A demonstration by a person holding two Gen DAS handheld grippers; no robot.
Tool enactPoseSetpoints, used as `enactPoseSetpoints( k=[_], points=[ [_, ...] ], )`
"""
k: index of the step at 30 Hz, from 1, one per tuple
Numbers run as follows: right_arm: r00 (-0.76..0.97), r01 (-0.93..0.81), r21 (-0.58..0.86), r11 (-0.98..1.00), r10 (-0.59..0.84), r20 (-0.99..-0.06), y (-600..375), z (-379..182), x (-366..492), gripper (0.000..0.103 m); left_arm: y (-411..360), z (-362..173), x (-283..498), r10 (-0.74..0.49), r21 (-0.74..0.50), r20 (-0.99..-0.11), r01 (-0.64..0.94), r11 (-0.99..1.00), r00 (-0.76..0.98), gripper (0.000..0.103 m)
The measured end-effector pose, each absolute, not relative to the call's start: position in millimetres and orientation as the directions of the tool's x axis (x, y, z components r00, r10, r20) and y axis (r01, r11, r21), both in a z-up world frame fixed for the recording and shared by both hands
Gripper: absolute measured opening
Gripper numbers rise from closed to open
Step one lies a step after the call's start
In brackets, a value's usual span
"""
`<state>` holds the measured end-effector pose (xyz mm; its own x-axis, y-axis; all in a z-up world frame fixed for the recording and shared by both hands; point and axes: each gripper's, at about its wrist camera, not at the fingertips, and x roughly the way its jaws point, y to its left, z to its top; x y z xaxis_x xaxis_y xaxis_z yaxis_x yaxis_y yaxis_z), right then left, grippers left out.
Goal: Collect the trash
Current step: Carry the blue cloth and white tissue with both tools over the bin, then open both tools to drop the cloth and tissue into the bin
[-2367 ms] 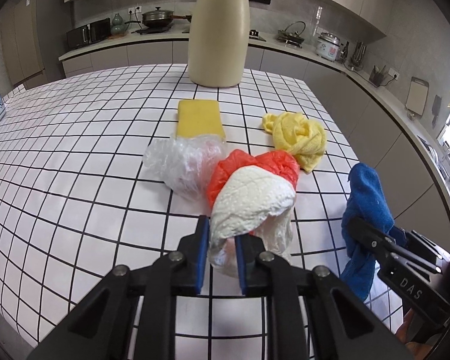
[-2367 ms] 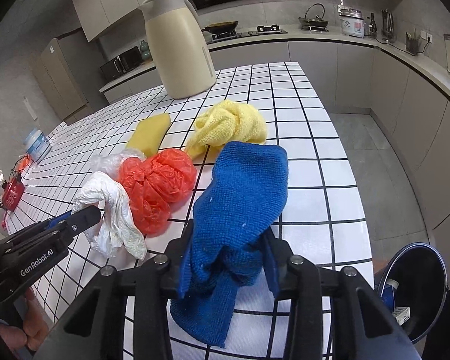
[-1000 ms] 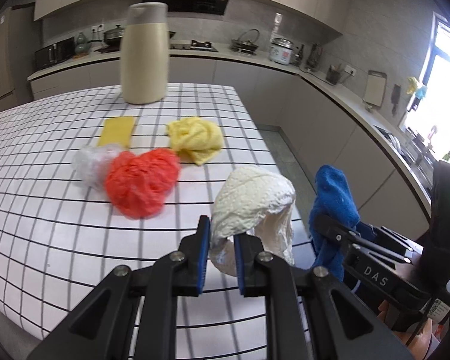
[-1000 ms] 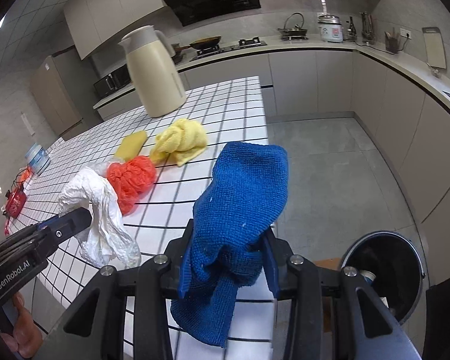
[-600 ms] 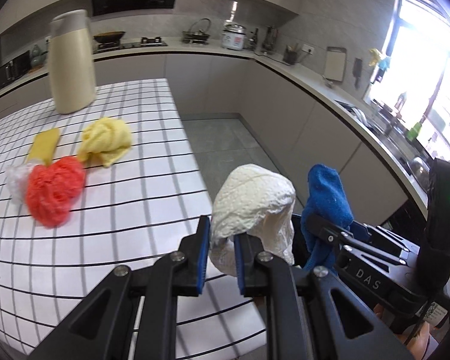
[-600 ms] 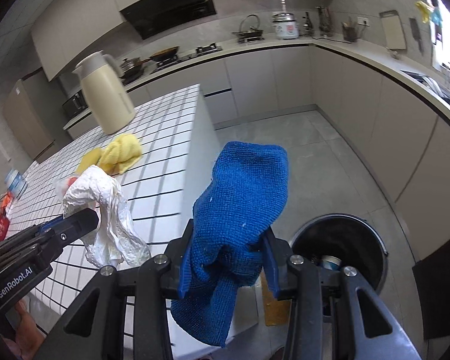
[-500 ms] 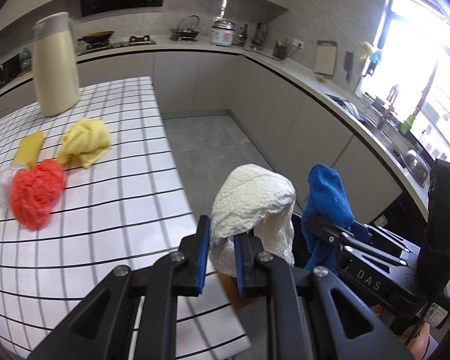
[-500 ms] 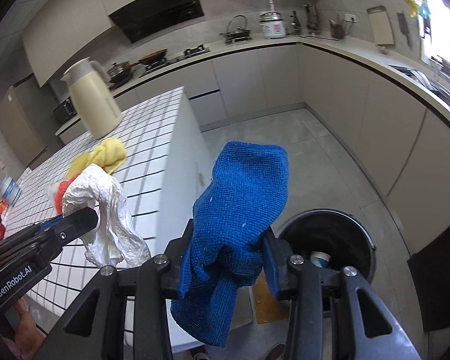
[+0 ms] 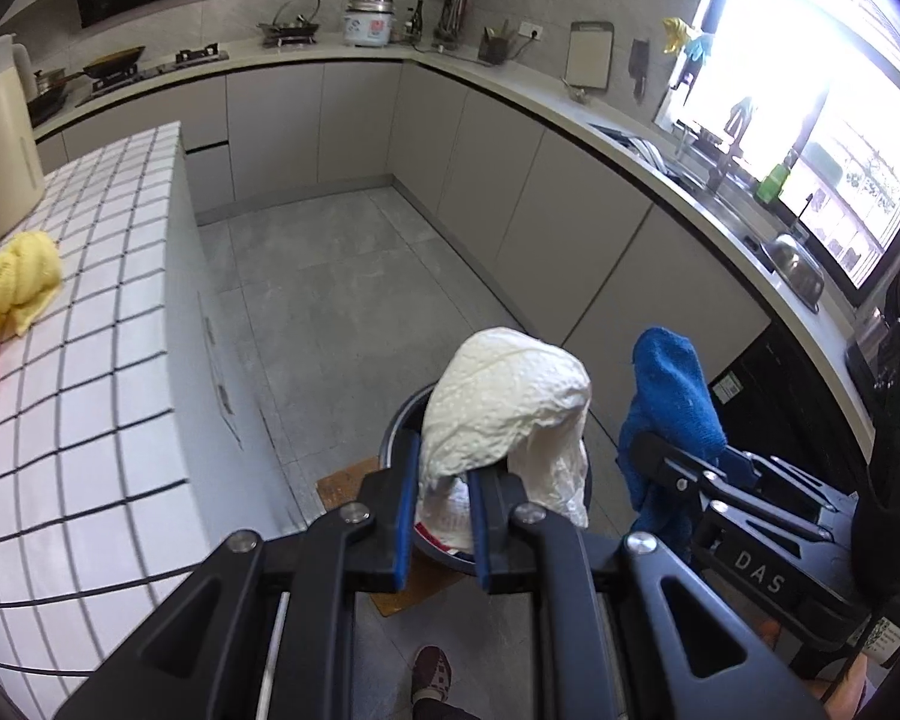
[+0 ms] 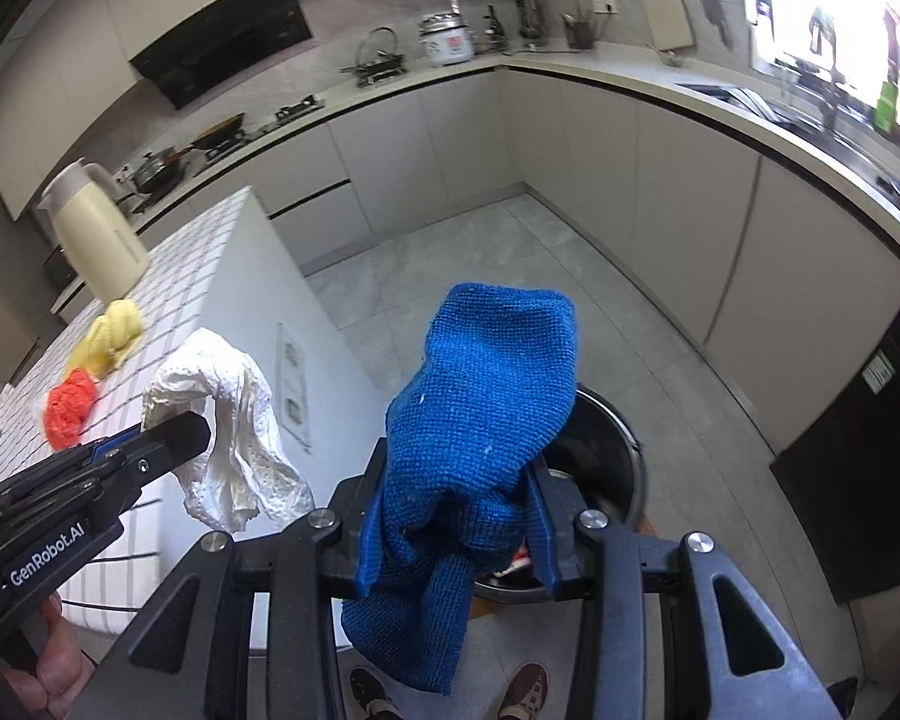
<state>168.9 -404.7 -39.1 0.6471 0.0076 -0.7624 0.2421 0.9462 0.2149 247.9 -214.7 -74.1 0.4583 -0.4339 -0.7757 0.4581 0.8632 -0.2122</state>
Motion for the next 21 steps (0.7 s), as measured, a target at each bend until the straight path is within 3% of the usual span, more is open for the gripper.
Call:
enactPoseSetpoints(
  k=[21],
  points=[
    [0.518, 0.233, 0.188, 0.954, 0.042, -0.855, -478, -136, 213, 0.042, -276, -161, 267, -0.3, -0.168, -0.887, 0.359, 0.918, 0.351, 0.017]
  ],
)
